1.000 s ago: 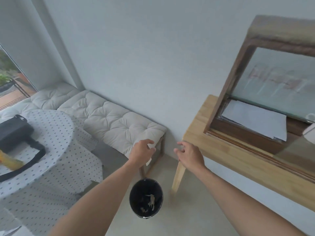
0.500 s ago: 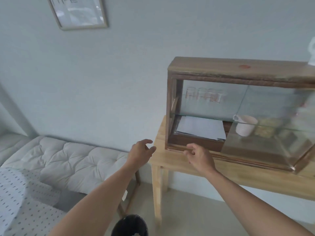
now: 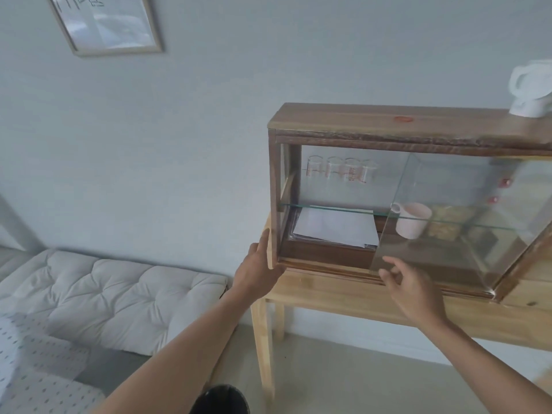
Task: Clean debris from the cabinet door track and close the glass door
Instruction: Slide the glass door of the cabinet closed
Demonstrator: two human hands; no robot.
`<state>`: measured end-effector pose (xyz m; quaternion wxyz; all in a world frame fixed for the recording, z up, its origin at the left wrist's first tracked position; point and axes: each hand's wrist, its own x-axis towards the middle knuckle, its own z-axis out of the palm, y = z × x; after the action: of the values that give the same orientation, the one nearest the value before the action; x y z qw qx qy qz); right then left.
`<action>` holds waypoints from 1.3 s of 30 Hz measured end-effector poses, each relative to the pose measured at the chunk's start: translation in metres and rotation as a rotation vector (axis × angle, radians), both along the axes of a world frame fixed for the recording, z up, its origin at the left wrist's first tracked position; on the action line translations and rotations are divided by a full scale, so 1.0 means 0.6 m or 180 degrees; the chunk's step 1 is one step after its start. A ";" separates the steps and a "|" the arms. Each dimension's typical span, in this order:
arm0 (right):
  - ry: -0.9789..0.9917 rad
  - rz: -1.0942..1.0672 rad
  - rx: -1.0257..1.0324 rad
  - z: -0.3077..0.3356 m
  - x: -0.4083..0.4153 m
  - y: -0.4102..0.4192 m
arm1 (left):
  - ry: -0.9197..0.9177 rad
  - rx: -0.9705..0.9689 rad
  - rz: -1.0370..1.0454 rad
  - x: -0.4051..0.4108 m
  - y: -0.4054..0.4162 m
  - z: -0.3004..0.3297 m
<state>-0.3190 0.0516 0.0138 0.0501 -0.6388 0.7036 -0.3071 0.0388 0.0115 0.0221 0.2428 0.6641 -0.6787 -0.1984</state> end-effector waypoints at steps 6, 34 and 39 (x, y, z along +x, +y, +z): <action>0.1810 0.0179 -0.1239 0.030 -0.080 -0.006 | 0.0122 -0.0139 -0.0087 -0.015 -0.001 -0.014; 0.2810 0.0571 -0.1580 0.055 0.034 -0.140 | 0.0255 -0.0206 0.0005 -0.027 0.003 -0.027; 0.2864 0.0566 -0.1677 0.059 0.071 -0.148 | 0.0291 -0.0284 0.0048 -0.028 0.002 -0.030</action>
<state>-0.2766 -0.0371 0.0493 -0.3933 -0.7556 0.4976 -0.1635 0.0219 0.0129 0.0040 0.3045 0.6479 -0.6701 -0.1963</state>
